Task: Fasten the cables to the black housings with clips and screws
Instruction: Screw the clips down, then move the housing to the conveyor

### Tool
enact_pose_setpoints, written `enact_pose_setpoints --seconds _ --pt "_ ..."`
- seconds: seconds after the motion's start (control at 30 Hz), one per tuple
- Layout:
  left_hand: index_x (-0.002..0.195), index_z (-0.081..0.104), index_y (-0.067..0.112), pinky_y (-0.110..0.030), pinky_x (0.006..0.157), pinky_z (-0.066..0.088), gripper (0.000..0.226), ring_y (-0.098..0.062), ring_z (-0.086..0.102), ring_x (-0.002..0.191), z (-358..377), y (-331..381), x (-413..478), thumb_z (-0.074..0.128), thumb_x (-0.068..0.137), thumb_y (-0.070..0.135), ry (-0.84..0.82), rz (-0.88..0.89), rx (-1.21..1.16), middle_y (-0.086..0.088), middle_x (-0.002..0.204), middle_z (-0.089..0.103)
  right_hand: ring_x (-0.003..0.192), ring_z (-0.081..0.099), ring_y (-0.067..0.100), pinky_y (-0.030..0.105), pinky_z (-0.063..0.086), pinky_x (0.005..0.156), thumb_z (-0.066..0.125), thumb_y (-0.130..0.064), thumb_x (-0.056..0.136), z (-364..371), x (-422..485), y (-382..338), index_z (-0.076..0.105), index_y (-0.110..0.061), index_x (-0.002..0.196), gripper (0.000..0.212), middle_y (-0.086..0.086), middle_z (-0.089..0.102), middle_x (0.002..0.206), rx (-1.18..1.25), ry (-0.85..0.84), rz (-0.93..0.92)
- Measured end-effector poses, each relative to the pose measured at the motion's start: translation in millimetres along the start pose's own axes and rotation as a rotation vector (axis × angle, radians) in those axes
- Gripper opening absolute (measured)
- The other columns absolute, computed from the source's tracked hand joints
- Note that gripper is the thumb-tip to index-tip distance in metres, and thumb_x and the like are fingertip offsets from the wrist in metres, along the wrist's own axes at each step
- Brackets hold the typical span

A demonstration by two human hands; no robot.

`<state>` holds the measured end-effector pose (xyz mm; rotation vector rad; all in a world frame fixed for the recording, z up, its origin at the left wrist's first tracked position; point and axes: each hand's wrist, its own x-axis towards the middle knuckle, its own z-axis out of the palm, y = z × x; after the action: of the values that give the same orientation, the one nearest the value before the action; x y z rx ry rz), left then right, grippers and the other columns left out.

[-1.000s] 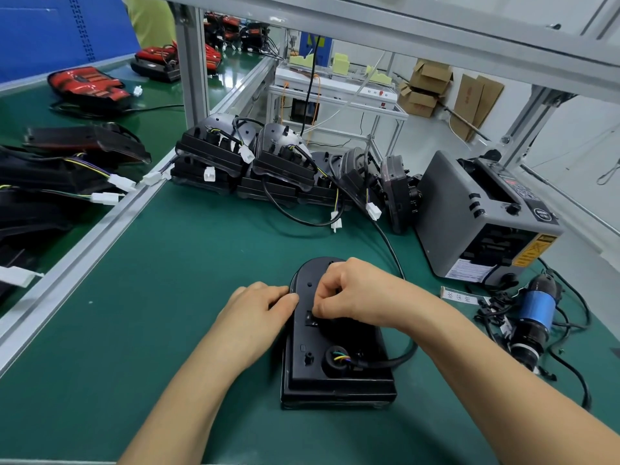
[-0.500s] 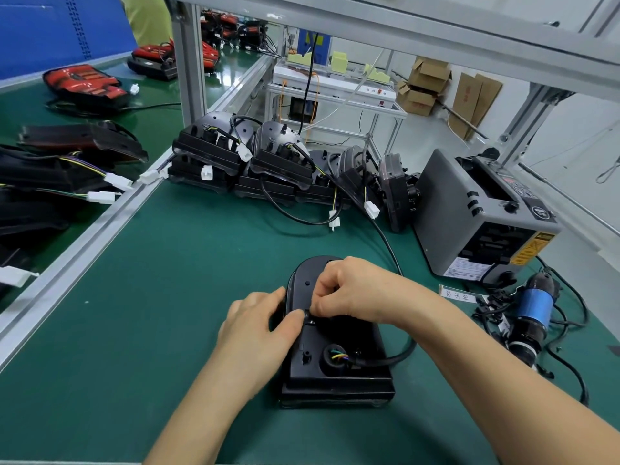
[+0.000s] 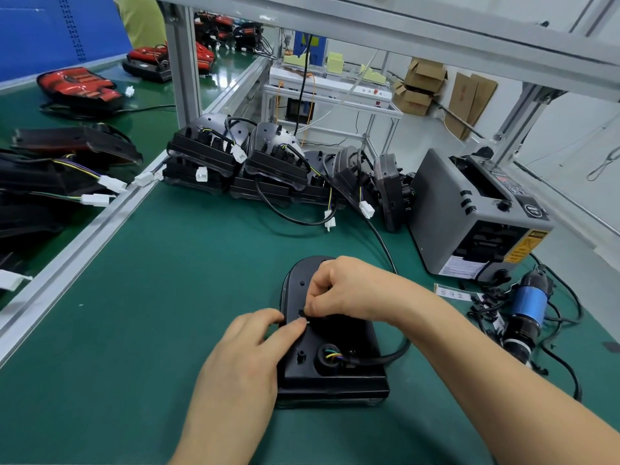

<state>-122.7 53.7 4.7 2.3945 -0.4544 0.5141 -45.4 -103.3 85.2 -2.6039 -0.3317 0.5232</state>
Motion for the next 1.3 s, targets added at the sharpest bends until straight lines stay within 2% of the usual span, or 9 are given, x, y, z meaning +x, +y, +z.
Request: enact_pose_setpoints --seconds 0.17,0.3,0.47,0.57,0.7,0.83,1.0,1.2,1.3 --pt "0.097 0.074 0.019 -0.033 0.045 0.05 0.059 -0.017 0.046 0.089 0.1 0.7 2.6 0.07 0.052 -0.02 0.01 0.035 0.046 0.0 0.093 0.066 0.075 0.053 0.008 0.032 0.05 0.076 0.066 -0.027 0.078 1.8 -0.3 -0.7 0.061 -0.022 0.066 0.013 0.002 0.067 0.09 -0.056 0.02 -0.006" --pt "0.092 0.075 0.02 -0.028 0.043 0.046 0.047 -0.02 0.043 0.087 -0.7 2.8 4.9 0.055 0.06 -0.008 0.035 0.085 0.112 0.0 0.09 0.065 0.1 0.043 0.013 0.034 0.047 0.086 0.061 -0.028 0.08 4.3 -1.7 -2.8 0.052 -0.027 0.064 0.019 -0.004 0.062 0.088 -0.151 0.024 -0.016" --pt "0.087 0.073 0.02 -0.027 0.046 0.042 0.044 -0.022 0.043 0.086 -1.0 3.1 6.9 0.034 0.072 0.008 0.056 0.128 0.209 0.0 0.089 0.064 0.101 0.042 0.019 0.037 0.046 0.087 0.058 -0.03 0.082 10.2 -4.3 -5.7 0.05 -0.026 0.067 0.017 -0.002 0.058 0.089 -0.244 0.064 -0.051" --pt "0.084 0.072 0.018 -0.034 0.051 0.048 0.041 -0.024 0.043 0.086 -0.9 2.9 10.6 0.034 0.072 0.011 0.072 0.159 0.235 -0.001 0.088 0.064 0.102 0.043 0.021 0.037 0.045 0.088 0.058 -0.029 0.082 13.1 -6.3 -2.2 0.055 -0.022 0.079 0.007 0.0 0.057 0.094 -0.227 0.104 -0.081" --pt "0.078 0.072 0.02 -0.035 0.056 0.044 0.037 -0.025 0.042 0.086 -3.7 2.8 19.1 0.036 0.071 0.013 0.098 0.21 0.275 0.0 0.087 0.065 0.103 0.042 0.019 0.033 0.042 0.088 0.06 -0.03 0.082 16.4 -9.1 2.4 0.053 -0.026 0.08 0.008 -0.002 0.055 0.098 -0.17 0.15 -0.086" --pt "0.085 0.074 0.024 -0.036 0.058 0.044 0.043 -0.025 0.043 0.088 -3.5 -4.6 24.3 0.037 0.07 0.012 0.099 0.247 0.302 0.0 0.093 0.067 0.106 0.042 0.019 0.033 0.041 0.092 0.056 -0.023 0.085 19.6 -11.8 7.9 0.057 -0.026 0.085 0.003 -0.002 0.057 0.102 -0.113 0.207 -0.096" --pt "0.098 0.074 0.026 -0.038 0.061 0.046 0.049 -0.027 0.047 0.091 1.7 -12.5 21.9 0.037 0.071 0.01 0.071 0.267 0.326 -0.001 0.098 0.067 0.108 0.039 0.011 0.026 0.036 0.094 0.051 -0.023 0.089 26.9 -23.9 20.3 0.061 -0.027 0.101 0.016 -0.01 0.054 0.104 -0.045 0.316 -0.13" --pt "0.105 0.071 0.029 -0.042 0.071 0.049 0.053 -0.029 0.049 0.1 2.1 -12.8 18.2 0.038 0.07 0.007 0.037 0.298 0.362 -0.005 0.111 0.065 0.109 0.036 -0.001 0.016 0.029 0.096 0.051 -0.024 0.092 43.7 -44.8 43.8 0.06 -0.031 0.107 0.019 -0.025 0.05 0.102 -0.005 0.561 -0.115" --pt "0.103 0.072 0.029 -0.041 0.068 0.05 0.054 -0.027 0.047 0.099 5.3 -12.4 17.4 0.036 0.07 0.008 0.037 0.274 0.33 -0.004 0.109 0.066 0.111 0.036 -0.002 0.014 0.027 0.095 0.053 -0.021 0.091 51.9 -49.3 53.6 0.06 -0.031 0.106 0.019 -0.027 0.049 0.104 0.07 0.655 -0.081"
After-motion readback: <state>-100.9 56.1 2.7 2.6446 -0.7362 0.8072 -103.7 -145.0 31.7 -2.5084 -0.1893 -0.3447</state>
